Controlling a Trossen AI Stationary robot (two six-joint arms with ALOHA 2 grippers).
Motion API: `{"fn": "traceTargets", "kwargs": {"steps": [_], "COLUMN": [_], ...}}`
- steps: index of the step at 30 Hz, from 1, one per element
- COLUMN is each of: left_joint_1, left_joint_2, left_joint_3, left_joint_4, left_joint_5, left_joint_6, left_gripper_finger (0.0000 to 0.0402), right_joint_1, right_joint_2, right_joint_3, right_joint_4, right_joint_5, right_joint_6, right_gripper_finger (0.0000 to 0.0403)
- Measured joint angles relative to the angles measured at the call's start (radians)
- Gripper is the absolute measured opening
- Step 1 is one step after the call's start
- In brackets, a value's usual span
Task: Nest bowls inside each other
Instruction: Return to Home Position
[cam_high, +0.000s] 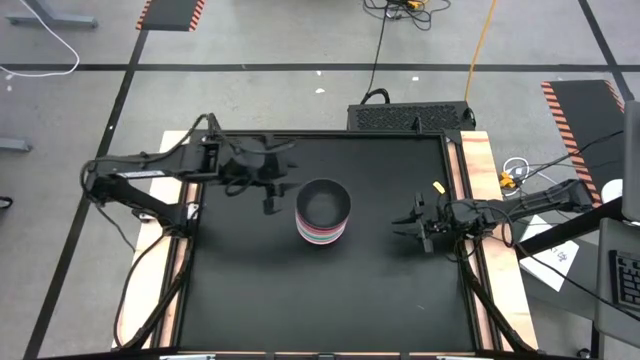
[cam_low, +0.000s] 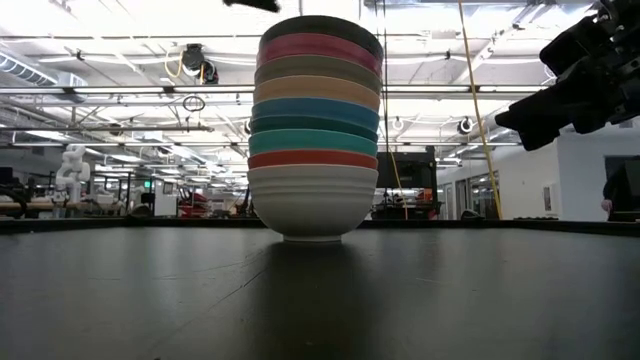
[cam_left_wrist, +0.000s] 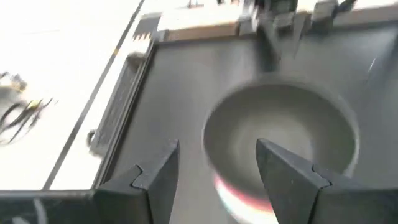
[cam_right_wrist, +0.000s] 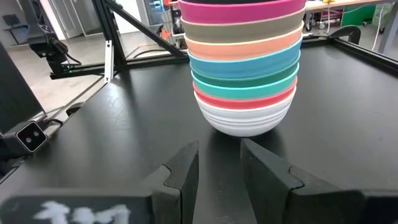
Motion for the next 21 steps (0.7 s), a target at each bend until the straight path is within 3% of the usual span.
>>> {"fn": "traceTargets", "kwargs": {"steps": [6,16,21], "left_joint_1": [-0.045,-0.091,-0.11], "left_joint_2": [-0.1,-0.249,-0.304], "left_joint_3": [-0.14,-0.59,-0.728], "left_joint_4": [-0.052,0.131,0.225], "left_joint_5": [-0.151,-0.09,-0.094], "left_joint_6": [-0.135,-0.397,-0.454], "left_gripper_finger": [0.0216,0.0216,0.0216], "right_joint_1": [0.0,0.0,0.0], "right_joint_2": [0.012,0.017,0.016], "right_joint_3": [0.0,0.0,0.0], "right_joint_4": [0.0,0.027,0.048], "right_joint_5": [0.0,0.0,-0.002], "right_joint_6": [0.0,0.023,-0.006], "right_gripper_finger": [0.0112,0.0112,0.0112]}}
